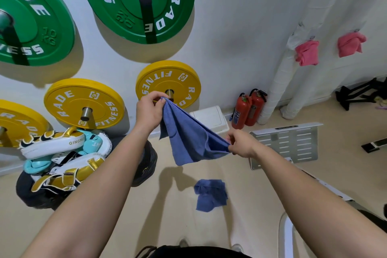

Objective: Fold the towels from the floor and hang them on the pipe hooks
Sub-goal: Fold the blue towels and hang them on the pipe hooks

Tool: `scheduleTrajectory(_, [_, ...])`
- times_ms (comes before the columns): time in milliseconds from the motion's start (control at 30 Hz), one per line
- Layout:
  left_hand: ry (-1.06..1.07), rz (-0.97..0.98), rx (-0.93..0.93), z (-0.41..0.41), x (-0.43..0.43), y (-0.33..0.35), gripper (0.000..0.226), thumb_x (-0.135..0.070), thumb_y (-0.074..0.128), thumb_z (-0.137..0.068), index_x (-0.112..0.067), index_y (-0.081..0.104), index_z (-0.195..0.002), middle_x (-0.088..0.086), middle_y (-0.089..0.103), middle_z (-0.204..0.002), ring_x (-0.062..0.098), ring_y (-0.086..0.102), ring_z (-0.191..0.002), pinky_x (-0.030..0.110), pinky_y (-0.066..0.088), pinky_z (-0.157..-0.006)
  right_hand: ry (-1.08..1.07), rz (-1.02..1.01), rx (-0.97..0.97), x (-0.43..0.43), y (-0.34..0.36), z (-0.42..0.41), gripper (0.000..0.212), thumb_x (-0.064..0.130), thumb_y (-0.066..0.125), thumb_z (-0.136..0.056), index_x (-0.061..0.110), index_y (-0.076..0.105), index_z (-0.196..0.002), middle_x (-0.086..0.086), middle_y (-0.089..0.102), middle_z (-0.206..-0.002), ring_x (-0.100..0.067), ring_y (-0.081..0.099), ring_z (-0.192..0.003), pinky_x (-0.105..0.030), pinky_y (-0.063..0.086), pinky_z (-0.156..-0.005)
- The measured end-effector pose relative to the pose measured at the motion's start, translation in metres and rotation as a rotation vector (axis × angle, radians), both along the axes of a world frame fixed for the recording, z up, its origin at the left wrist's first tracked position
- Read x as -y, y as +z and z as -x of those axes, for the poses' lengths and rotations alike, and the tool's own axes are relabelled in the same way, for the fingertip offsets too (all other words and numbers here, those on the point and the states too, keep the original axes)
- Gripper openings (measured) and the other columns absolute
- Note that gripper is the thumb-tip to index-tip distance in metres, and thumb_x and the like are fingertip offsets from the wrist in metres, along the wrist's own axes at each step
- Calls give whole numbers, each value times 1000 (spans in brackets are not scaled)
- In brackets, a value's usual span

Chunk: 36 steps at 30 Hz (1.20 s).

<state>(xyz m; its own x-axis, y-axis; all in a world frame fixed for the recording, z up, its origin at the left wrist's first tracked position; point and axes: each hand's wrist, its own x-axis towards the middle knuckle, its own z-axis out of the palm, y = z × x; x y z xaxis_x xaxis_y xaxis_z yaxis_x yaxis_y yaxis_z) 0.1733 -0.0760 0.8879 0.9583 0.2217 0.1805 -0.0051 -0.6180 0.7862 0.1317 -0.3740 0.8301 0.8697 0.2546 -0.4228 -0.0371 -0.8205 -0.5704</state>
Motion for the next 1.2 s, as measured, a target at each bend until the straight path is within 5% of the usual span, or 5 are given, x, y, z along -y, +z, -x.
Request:
scheduleTrajectory(467, [191, -127, -170, -15, -26, -28, 19, -22, 57, -98, -32, 68, -86, -5, 68, -91, 21, 63, -88, 35, 51, -75, 119, 29, 185, 15, 33, -4, 26, 3, 58, -87, 21, 76, -82, 5, 71, -87, -11, 66, -80, -26, 54, -76])
scheduleTrajectory(667, [218, -167, -170, -23, -21, -26, 18, -23, 56, -98, -33, 66, -86, -1, 71, -99, 22, 62, -88, 33, 49, -72, 72, 11, 214, 24, 40, 1, 19, 17, 57, -81, 17, 70, -67, 0, 69, -75, -20, 64, -75, -39, 53, -69])
scheduleTrajectory(800, [213, -139, -185, -24, -24, -28, 16, -23, 58, -98, -30, 69, -90, 2, 72, -104, 25, 63, -93, 34, 49, -75, -62, -33, 294, 35, 50, -1, 12, 26, 76, -75, 21, 71, -66, 7, 69, -69, -5, 61, -63, -13, 43, -55])
scheduleTrajectory(1000, [93, -68, -129, -15, -20, -35, 16, -16, 59, -96, -26, 70, -90, 0, 71, -93, 21, 63, -91, 30, 47, -80, -261, -79, 421, 51, 62, -24, 11, 10, 74, -82, 16, 65, -84, 0, 68, -73, -7, 62, -60, -6, 38, -48])
scheduleTrajectory(1200, [48, -185, -225, -4, -8, -48, 15, -18, 58, -98, -27, 68, -90, 0, 69, -92, 22, 60, -85, 30, 45, -74, -209, 196, 675, 49, 71, -44, 9, 23, 55, -96, 16, 61, -97, -5, 59, -103, -31, 59, -95, -36, 43, -72])
